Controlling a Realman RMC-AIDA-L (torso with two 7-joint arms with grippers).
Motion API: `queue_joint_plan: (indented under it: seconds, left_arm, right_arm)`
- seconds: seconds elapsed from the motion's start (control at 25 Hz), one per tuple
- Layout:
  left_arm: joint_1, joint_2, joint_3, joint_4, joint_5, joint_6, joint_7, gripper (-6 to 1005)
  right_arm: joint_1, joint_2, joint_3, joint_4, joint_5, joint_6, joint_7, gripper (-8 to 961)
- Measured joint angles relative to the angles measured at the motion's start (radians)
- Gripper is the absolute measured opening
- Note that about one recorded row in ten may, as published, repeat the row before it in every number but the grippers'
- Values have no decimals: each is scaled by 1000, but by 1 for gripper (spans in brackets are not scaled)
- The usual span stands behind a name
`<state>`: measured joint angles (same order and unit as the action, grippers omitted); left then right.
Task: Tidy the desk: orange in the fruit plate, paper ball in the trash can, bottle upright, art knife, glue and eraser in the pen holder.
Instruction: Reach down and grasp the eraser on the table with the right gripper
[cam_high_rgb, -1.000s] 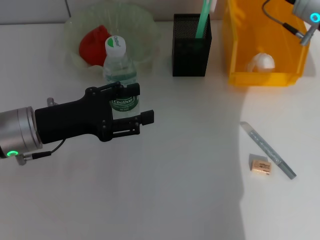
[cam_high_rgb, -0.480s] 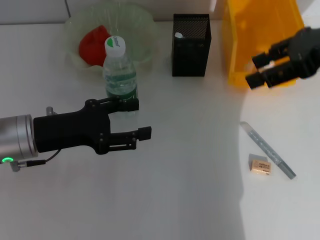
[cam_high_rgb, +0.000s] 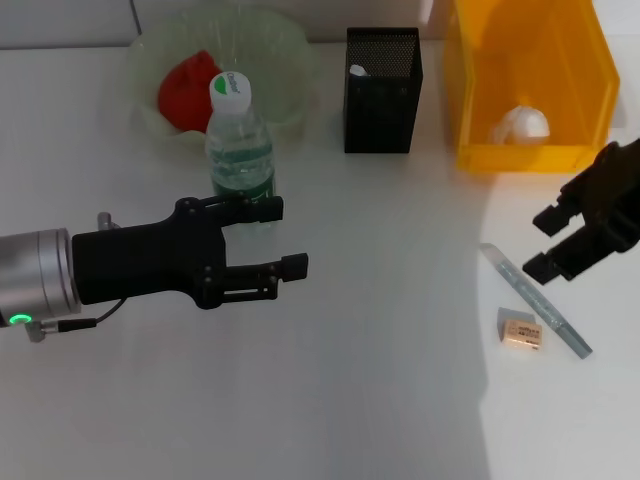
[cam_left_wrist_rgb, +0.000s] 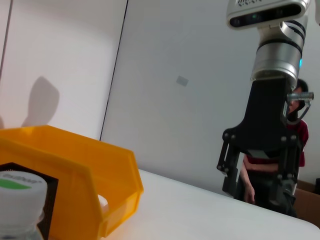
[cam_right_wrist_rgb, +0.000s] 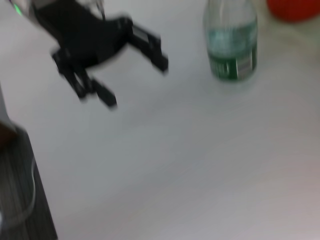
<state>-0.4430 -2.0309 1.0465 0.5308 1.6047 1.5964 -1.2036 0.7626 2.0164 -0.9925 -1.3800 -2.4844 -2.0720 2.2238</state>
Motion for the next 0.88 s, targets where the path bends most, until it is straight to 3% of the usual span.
queue_joint_plan:
  seconds: [0.04,0.16,0.24,0.32,0.64,0.88]
  left_arm:
    - [-1,1,1,0,0,0,-1,800]
    - [-1,2,1,0,0,0,-2,800]
    - [3,1,-1,0,0,0,-1,800]
    - [4,0,0,0,0,0,0,800]
    - [7,0,6,-2,0,-1,2,800]
    - [6,-1,6,-7,1,-6,2,800]
  right_arm:
    - [10,8,-77,17,-54,-1,1,652]
    - [12,23,-143,28,-91,5,1,651]
    - [3,53,-229,45,-147,38,-7,651]
    - [-1,60,-252,55,-161,55,-8,651]
    - [-29,65,-420,162,-179,259,-1,651]
    - [-25,65,-446,222,-191,308,0,649]
